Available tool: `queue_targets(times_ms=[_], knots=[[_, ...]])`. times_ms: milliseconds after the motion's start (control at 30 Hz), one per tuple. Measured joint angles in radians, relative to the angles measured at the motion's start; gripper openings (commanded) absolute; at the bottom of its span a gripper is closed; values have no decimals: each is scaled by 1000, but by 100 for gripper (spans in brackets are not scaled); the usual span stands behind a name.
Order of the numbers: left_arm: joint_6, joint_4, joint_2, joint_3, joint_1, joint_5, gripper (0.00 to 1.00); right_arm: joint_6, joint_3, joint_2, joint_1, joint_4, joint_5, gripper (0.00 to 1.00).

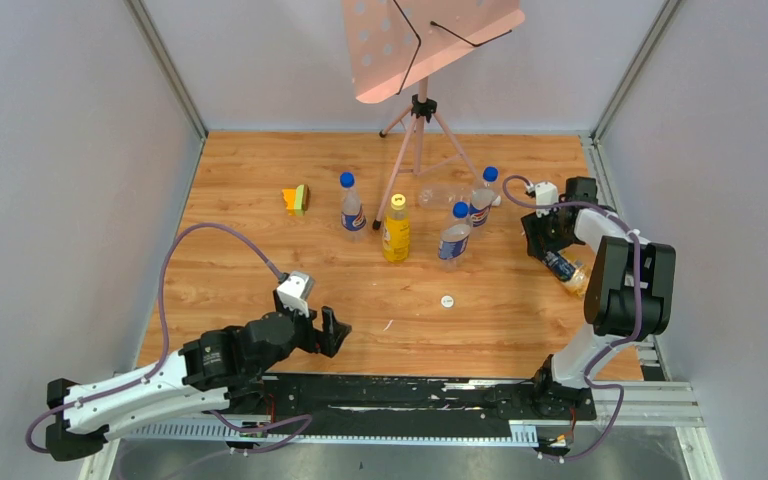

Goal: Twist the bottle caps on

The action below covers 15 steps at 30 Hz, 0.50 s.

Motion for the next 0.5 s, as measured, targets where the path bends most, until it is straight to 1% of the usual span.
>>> queue_targets(times_ms=[67,167,267,300,400,500], knots=[[0,0,4,5,0,-10,100,11,3,0,-2,2,-1,50],[-1,0,-3,13,0,-45,100,39,3,-14,-14,8,-2,44],[23,18,-35,13,0,-48,100,87,2,-57,-27,27,2,33],[33,31,-48,13,0,-45,99,108,1,-82,-28,36,6,31],[74,88,-72,14,0,-36,98,193,0,-172,-32,68,20,29],[113,116,-42,36,0,-31,98,318,0,-278,-32,95,29,28]])
